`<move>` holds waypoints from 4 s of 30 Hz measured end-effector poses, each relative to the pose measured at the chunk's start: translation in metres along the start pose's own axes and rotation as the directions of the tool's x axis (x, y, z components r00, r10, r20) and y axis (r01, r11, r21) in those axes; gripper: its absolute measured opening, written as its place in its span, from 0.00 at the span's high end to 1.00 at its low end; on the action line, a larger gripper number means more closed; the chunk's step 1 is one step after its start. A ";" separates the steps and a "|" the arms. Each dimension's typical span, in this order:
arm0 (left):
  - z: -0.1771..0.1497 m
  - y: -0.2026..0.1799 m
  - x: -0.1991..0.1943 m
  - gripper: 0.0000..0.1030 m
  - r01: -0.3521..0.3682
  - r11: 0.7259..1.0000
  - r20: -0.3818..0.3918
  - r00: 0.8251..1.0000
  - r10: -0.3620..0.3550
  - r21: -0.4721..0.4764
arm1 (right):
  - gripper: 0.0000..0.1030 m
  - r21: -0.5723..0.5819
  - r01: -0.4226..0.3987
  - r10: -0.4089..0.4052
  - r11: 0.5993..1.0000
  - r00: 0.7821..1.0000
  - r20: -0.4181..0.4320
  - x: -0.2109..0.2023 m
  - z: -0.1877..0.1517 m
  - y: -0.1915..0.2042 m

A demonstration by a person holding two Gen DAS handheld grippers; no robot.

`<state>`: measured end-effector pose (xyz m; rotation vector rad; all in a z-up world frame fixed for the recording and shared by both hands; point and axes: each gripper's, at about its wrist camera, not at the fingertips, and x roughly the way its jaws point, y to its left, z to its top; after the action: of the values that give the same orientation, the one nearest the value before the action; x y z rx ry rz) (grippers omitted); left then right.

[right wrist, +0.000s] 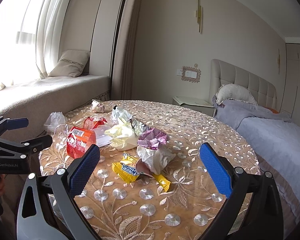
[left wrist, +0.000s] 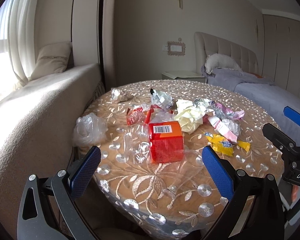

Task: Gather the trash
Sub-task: 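Move both tools toward the trash on the round table, then grasp the clear plastic cup with the left tool while the right tool grasps the foil-and-purple wrapper, then carry the cup and wrapper in both tools over the white bin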

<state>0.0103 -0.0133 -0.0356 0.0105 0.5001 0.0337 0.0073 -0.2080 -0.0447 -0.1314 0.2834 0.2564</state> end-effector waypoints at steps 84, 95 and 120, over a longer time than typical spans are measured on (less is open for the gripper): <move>0.000 -0.093 -0.003 0.64 0.390 0.910 -0.004 0.919 -0.394 0.141 | 0.82 0.185 -0.224 0.239 0.957 0.969 -0.064 -0.016 0.014 -0.098; -0.019 -0.173 -0.026 0.64 0.548 0.810 -0.054 0.833 -0.550 0.208 | 0.82 0.119 -0.094 0.103 0.988 0.992 -0.071 -0.101 -0.031 -0.124; -0.125 -0.383 -0.059 0.64 0.889 0.374 -0.430 0.455 -0.780 0.263 | 0.82 0.254 0.238 -0.190 0.938 0.961 -0.199 -0.211 -0.148 -0.225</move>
<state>-0.0896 -0.3975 -0.1237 0.2215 0.7001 -1.1616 -0.1661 -0.4971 -0.1034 0.0928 0.4698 -0.0145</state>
